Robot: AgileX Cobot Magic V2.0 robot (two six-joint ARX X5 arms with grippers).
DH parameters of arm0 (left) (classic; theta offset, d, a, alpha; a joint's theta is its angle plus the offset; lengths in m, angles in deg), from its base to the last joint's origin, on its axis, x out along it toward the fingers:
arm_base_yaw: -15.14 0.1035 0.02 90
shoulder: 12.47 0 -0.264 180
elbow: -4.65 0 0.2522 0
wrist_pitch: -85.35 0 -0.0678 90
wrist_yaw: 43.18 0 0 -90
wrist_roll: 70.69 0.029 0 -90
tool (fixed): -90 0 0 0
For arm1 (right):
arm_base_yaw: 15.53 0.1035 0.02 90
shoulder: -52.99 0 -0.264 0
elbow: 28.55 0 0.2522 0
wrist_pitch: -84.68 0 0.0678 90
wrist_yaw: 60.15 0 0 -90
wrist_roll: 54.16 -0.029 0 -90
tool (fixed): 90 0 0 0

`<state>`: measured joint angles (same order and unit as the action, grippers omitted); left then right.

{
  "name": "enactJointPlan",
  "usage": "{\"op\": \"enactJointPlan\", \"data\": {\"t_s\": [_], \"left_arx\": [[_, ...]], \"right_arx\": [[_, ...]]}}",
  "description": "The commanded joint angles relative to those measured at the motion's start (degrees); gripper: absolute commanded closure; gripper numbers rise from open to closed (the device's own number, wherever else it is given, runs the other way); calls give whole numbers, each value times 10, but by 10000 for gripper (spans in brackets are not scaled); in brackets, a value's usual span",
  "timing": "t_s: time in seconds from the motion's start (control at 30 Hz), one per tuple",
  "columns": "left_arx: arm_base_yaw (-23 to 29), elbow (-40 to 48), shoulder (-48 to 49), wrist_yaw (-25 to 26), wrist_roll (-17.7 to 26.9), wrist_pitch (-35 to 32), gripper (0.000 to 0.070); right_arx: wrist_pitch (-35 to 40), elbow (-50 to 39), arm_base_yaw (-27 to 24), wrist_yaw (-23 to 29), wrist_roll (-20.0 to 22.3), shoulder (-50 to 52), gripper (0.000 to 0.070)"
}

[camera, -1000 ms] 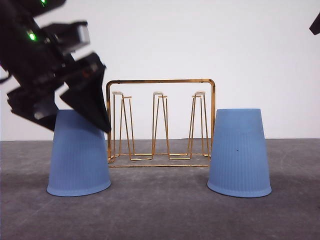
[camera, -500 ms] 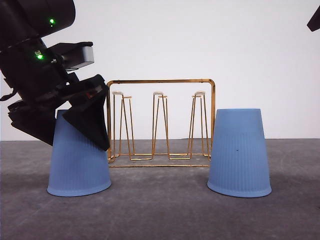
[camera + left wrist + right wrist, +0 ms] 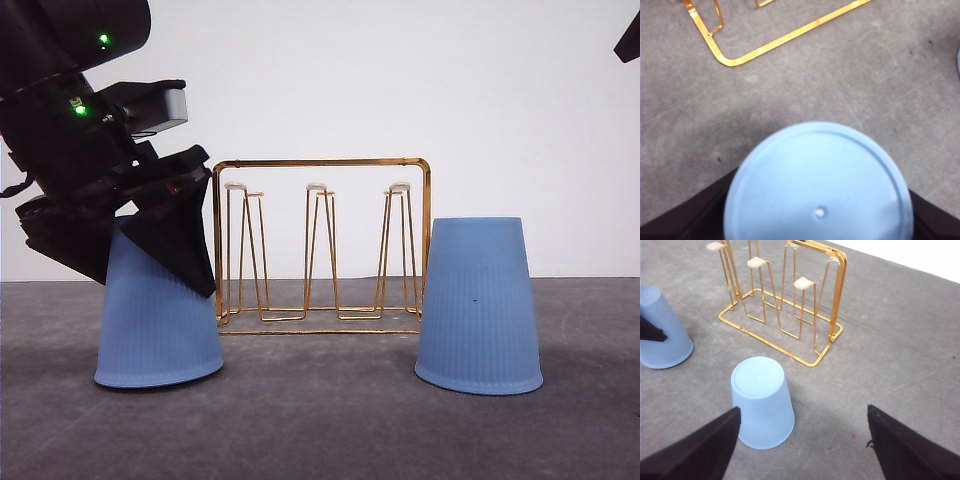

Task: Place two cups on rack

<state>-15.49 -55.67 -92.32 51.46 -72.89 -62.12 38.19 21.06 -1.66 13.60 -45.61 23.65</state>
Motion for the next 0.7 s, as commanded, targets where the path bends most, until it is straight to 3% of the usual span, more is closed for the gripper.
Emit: {"op": "enactJointPlan", "data": {"t_s": [0.0,0.37,0.67], "left_arx": [[-4,-11,2,2,-1,-3,283],[-4,-43,5,2,-1,44,283],[-4,-157,5,1,-1,172,283]], "right_arx": [[6,10,2,2,-6,-1,187],[6,10,3,2,-6,-1,187],[6,10,2,2,-6,-1,187]]}}
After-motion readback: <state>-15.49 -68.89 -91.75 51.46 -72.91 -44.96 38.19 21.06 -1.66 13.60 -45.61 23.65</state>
